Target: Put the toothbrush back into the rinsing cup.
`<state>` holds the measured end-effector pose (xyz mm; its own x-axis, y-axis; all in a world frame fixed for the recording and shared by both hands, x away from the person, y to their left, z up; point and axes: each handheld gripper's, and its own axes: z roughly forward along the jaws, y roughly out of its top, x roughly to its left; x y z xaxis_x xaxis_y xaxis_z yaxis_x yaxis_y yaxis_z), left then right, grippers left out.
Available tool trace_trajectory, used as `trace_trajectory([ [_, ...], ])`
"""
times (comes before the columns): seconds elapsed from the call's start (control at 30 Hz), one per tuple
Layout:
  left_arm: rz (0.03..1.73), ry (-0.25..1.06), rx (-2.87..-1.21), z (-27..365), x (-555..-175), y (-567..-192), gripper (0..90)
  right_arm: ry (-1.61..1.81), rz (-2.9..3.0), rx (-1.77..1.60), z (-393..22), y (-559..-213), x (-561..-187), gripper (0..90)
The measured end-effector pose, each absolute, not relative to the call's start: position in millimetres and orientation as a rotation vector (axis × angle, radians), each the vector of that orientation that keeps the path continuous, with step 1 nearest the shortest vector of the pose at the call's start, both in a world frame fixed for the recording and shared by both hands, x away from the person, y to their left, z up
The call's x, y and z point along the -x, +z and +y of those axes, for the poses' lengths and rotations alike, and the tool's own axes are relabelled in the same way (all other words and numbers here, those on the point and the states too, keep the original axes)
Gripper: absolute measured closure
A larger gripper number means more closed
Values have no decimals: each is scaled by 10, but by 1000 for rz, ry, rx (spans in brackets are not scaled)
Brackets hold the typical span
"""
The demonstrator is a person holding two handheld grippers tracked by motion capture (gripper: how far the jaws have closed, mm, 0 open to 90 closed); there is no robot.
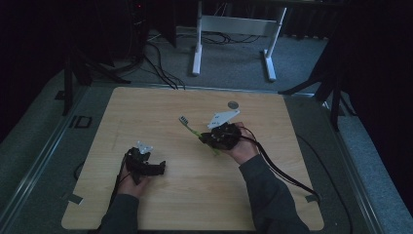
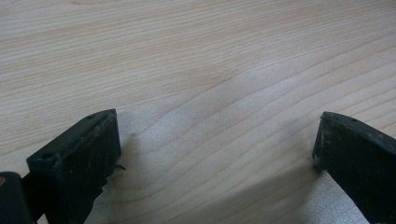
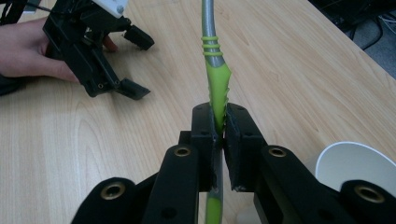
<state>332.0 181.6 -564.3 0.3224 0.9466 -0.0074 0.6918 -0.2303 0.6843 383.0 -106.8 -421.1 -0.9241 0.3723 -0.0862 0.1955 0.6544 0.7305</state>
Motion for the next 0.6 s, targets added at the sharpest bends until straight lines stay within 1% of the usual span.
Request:
trace_trajectory([
  [0.6,1439,562,-2003,1815,-3320,-5644,18,1188,2583,-501,-1132,-4144,-3869,823],
])
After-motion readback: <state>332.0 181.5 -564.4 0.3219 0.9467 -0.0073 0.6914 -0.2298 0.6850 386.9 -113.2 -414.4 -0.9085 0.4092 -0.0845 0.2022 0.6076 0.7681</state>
